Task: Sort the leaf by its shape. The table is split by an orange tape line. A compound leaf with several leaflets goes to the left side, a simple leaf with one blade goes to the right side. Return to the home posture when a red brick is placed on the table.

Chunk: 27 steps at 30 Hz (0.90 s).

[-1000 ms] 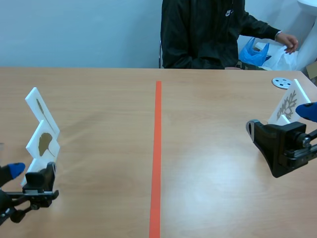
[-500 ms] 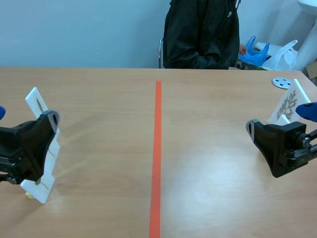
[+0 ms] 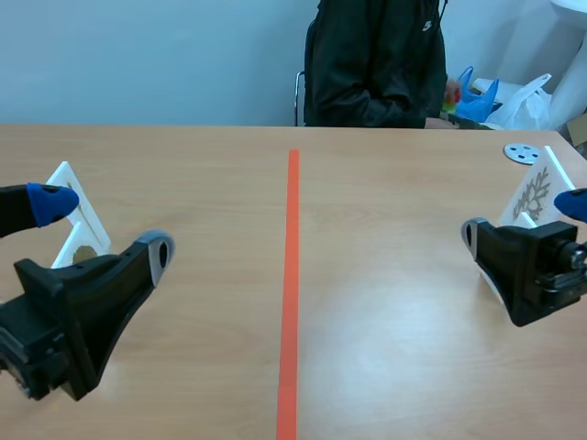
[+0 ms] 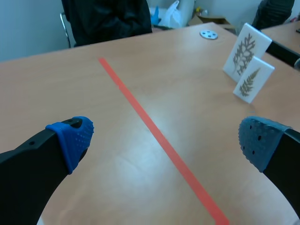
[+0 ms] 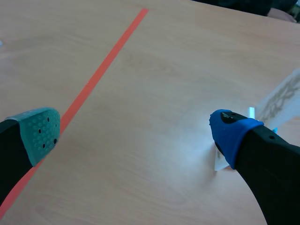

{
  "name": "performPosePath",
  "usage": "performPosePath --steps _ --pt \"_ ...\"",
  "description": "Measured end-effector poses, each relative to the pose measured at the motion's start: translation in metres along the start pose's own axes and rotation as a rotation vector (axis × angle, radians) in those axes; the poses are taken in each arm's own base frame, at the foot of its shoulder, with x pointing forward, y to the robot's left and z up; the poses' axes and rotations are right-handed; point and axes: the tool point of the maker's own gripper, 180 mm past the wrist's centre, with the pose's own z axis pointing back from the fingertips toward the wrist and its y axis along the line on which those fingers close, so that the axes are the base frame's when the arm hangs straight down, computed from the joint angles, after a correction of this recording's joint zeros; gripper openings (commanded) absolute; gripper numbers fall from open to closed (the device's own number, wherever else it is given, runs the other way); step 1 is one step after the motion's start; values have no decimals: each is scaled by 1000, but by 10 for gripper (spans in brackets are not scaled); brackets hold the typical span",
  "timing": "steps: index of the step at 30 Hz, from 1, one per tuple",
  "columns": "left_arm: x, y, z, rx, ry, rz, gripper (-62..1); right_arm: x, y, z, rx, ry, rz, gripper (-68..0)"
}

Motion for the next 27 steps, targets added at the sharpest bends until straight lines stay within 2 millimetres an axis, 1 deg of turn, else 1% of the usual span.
performPosePath --steps 3,6,9,15,24,27 --pt "-3 -4 -2 -2 6 20 14 1 -2 2 -7 0 4 4" --pt "-12 -7 -5 11 39 34 14 -6 1 5 -2 19 -10 4" --pt "-14 -11 -8 6 43 48 14 -8 1 6 -1 25 -14 4" --pt "-19 -2 -8 68 65 17 14 -7 2 6 1 18 -19 4" --pt "-20 -3 -9 65 67 21 14 -7 2 6 1 18 -19 4" --pt "-23 -2 -8 68 74 26 14 -7 2 6 1 18 -19 4"
